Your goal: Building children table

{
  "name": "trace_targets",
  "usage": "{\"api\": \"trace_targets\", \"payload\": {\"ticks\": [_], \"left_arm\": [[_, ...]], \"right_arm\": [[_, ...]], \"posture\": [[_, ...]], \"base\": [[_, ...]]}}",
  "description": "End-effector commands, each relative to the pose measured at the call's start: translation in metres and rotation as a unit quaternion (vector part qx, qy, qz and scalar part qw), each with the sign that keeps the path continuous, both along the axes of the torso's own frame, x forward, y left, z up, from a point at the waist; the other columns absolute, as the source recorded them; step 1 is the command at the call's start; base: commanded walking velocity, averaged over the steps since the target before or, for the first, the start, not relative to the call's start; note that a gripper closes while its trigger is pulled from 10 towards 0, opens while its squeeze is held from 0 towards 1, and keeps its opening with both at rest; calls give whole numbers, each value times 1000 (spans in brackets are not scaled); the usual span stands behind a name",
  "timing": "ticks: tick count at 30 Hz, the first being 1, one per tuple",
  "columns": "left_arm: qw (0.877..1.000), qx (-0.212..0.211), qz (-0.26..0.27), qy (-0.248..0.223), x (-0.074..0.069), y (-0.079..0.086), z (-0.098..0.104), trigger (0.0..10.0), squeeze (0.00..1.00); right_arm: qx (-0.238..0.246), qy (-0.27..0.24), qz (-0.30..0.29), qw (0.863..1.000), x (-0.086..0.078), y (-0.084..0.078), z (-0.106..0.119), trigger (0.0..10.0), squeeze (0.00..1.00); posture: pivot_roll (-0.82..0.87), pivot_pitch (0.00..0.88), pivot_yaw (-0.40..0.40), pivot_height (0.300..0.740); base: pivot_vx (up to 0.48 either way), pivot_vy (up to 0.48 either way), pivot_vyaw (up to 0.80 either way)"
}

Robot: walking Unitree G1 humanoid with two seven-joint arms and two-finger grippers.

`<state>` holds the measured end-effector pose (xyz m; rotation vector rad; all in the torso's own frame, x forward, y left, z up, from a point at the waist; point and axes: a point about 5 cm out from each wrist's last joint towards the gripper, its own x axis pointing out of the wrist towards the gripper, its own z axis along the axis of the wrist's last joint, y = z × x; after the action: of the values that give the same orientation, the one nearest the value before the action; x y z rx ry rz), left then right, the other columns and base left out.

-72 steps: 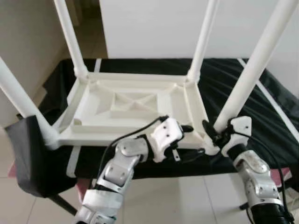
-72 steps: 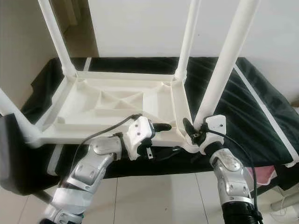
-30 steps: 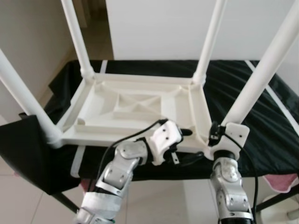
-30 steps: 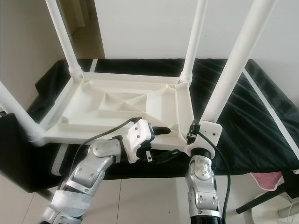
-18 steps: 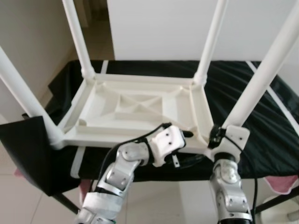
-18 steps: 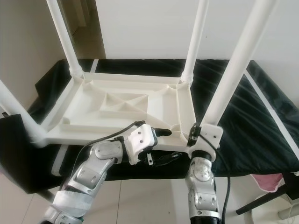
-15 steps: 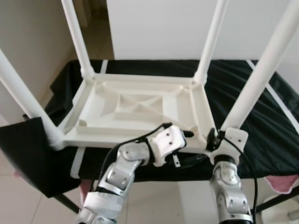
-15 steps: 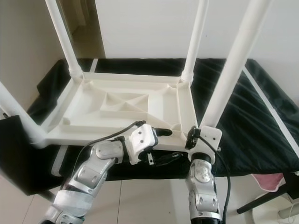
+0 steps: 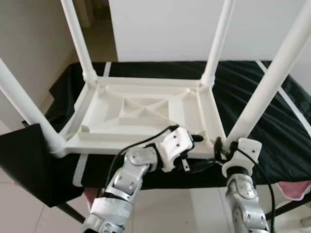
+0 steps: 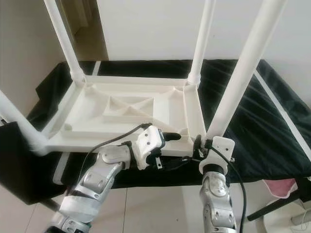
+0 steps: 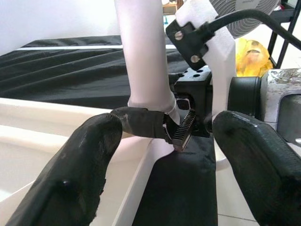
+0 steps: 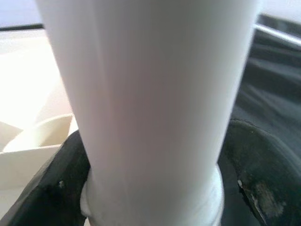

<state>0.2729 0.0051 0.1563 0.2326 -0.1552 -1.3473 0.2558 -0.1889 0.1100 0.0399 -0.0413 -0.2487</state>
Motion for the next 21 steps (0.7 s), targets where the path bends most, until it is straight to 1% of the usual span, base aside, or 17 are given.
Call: {"api": "trace_targets", "payload": {"ticks": [1,4,10,12,13,14,15,16,17,19,20,21], "left_arm": [[1000,-8,29,5,3,-1,-1,10000,0],[1000,-9,20,8,1,-1,-2,10000,0],[1000,-9,14,10,-1,-1,-2,10000,0],[1000,-7,14,14,-2,1,-3,10000,0],[1000,-7,14,14,-2,1,-3,10000,0],[1000,-5,13,16,-2,1,-3,10000,0],[1000,-5,13,16,-2,1,-3,10000,0],[1000,-1,10,16,-2,2,-4,10000,0],[1000,-1,10,16,-2,2,-4,10000,0],[1000,4,6,17,-4,3,-4,10000,0],[1000,4,6,17,-4,3,-4,10000,0],[1000,5,5,17,-4,4,-4,10000,0]], "right_arm": [[-4,-13,5,1000,-3,-6,3,10000,0],[-6,-20,22,1000,-5,-8,4,10000,0],[-7,-27,34,999,-5,-7,6,10000,0],[-11,-38,55,998,-3,-6,9,10000,0],[-11,-38,55,998,-3,-6,9,10000,0],[-16,-42,73,996,-2,-6,10,10000,0],[-16,-42,73,996,-2,-6,10,10000,0],[-18,-45,91,995,-1,-6,12,10000,0],[-18,-45,91,995,-1,-6,12,10000,0],[-24,-48,120,991,1,-9,15,10000,0],[-24,-48,120,991,1,-9,15,10000,0],[-29,-50,134,989,2,-12,17,10000,0]], "posture": [[-109,1,18,740],[-105,2,17,740],[-98,1,15,740],[-92,1,16,740],[-92,1,16,740],[-91,2,18,740],[-91,2,18,740],[-84,2,18,740],[-84,2,18,740],[-76,5,17,740],[-76,5,17,740],[-73,7,16,740]], "base": [[0,0,0],[0,0,0],[0,0,0],[0,0,0],[0,0,0],[0,0,0],[0,0,0],[0,0,0],[0,0,0],[0,0,0],[0,0,0],[0,0,0]]}}
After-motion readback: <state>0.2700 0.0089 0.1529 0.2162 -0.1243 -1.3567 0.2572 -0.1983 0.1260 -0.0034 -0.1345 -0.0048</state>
